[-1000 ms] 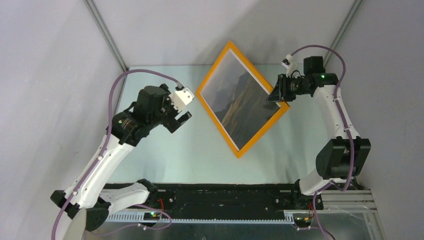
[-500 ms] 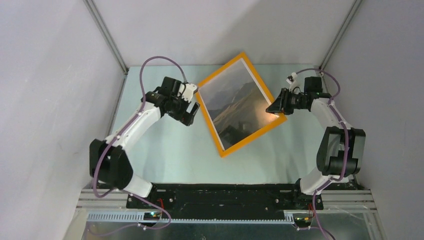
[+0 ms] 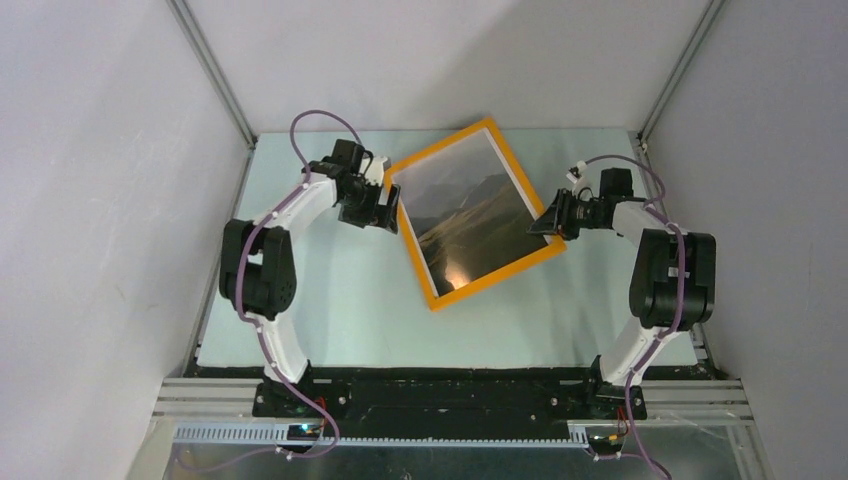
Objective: Put the photo into the frame
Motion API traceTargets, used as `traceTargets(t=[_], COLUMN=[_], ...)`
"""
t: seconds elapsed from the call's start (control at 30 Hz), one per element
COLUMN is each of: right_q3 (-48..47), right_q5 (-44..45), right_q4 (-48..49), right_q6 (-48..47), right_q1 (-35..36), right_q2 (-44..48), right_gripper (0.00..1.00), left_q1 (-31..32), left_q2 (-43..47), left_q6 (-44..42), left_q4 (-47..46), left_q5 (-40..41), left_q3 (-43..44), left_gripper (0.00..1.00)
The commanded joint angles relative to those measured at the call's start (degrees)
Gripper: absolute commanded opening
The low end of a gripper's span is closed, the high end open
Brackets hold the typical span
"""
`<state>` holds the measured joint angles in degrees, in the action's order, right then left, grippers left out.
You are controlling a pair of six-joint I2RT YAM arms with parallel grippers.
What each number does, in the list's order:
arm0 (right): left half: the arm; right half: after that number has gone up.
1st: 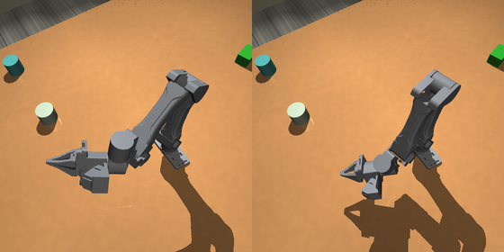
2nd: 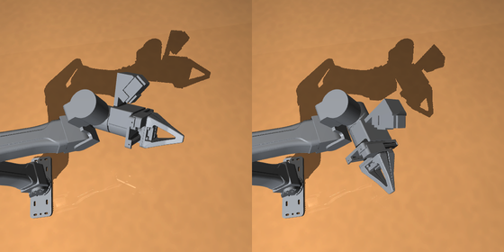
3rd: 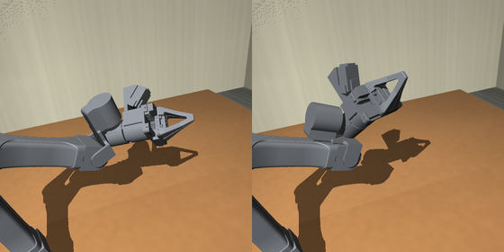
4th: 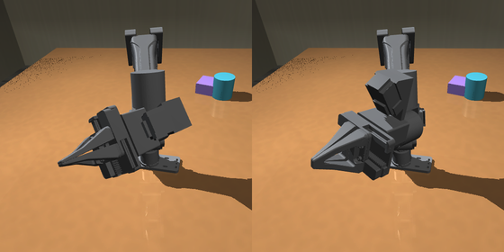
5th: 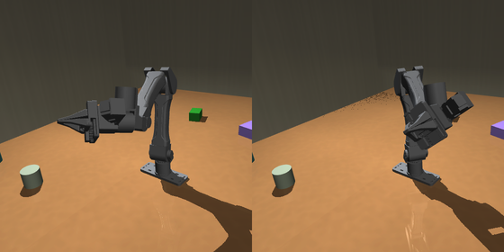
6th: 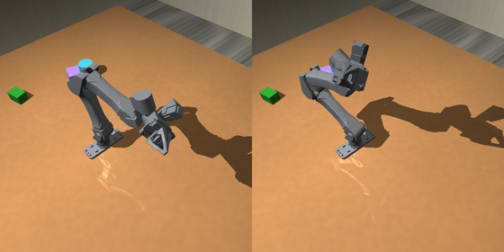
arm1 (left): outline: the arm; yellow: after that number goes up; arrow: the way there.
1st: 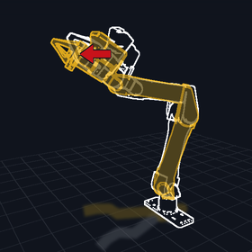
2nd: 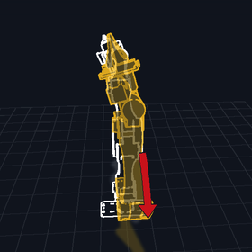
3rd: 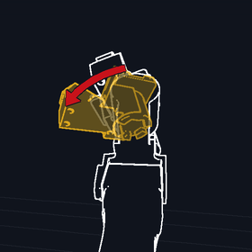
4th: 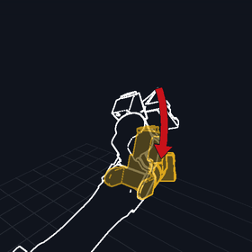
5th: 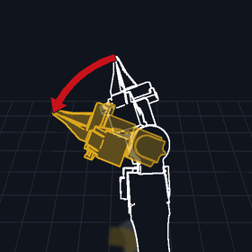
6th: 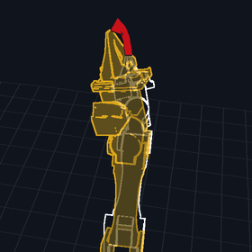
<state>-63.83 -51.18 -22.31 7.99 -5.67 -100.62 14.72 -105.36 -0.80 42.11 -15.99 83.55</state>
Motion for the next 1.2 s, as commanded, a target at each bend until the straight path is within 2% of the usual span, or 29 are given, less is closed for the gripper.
traceTargets(t=[0.0, 0.37, 0.87, 1.17], right_q3=[1.5, 3.0, 4.5, 4.8], right_q5=[8.8, 5.8, 6.8, 8.1], right_q4=[-2.9, -1.9, -3.3, -4.7], right_q6=[0.8, 0.7, -0.3, -1.6], right_q1=[0.2, -0.7, -0.7, 0.3], right_q2=[-2.4, -6.5, -4.0, -3.0], right_gripper=[0.33, 0.48, 0.62, 0.64], left_q1=[-0.3, -0.7, -0.9, -0.9], left_q2=[-2.3, -2.9, 0.3, 2.7], left_q6=[3.8, 4.0, 1.8, -0.3], left_q4=[-0.7, -0.8, -0.8, -0.8], left_q5=[-4.2, -5.8, -4.4, -3.0], left_q3=[3.9, 2.9, 0.6, 0.0], left_gripper=[1.0, 1.0, 1.0, 1.0])
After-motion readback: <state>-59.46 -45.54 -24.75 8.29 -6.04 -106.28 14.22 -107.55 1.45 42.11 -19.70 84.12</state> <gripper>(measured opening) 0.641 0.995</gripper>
